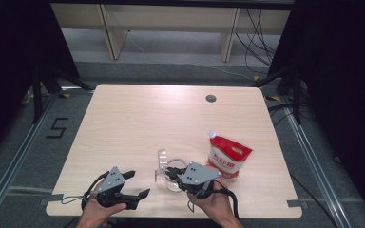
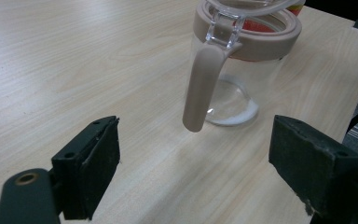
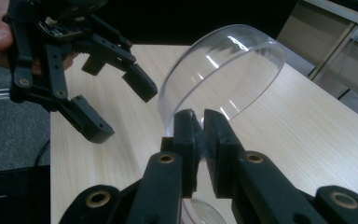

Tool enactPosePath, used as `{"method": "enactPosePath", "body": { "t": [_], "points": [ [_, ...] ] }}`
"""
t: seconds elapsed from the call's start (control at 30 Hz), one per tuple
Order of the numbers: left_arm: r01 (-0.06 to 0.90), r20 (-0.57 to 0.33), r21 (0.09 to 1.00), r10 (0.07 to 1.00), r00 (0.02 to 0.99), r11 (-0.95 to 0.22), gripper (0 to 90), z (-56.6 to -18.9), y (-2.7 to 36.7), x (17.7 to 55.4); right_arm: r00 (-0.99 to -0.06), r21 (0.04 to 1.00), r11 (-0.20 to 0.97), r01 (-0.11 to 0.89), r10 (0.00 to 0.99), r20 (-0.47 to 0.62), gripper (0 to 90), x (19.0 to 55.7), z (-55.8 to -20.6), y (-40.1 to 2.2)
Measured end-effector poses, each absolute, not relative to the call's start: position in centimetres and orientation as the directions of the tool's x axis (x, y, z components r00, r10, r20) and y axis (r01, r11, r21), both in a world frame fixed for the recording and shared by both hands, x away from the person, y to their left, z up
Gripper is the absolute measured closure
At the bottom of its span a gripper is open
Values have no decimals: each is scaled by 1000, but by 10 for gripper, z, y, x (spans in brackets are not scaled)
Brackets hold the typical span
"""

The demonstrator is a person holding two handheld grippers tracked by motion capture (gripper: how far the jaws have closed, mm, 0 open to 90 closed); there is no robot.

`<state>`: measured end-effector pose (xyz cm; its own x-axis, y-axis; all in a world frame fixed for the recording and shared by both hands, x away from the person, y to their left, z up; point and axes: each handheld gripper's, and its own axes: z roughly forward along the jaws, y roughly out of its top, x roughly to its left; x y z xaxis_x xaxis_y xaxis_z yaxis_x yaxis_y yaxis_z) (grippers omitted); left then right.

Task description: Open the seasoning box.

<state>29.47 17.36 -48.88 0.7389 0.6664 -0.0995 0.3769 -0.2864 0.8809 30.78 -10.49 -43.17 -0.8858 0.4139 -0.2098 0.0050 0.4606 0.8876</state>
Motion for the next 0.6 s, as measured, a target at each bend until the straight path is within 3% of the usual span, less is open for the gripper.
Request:
{"method": "enactPosePath", "body": {
  "t": [0.37,0.6],
  "points": [
    [392,-109,877,678,727,-279,162,-489,174,295,-893,892,451,-10,398,-211,819,305,-431,-104],
    [391,-119,882,677,726,-263,163,-489,173,296,-868,898,439,9,450,-212,735,298,-434,-138]
  ]
}}
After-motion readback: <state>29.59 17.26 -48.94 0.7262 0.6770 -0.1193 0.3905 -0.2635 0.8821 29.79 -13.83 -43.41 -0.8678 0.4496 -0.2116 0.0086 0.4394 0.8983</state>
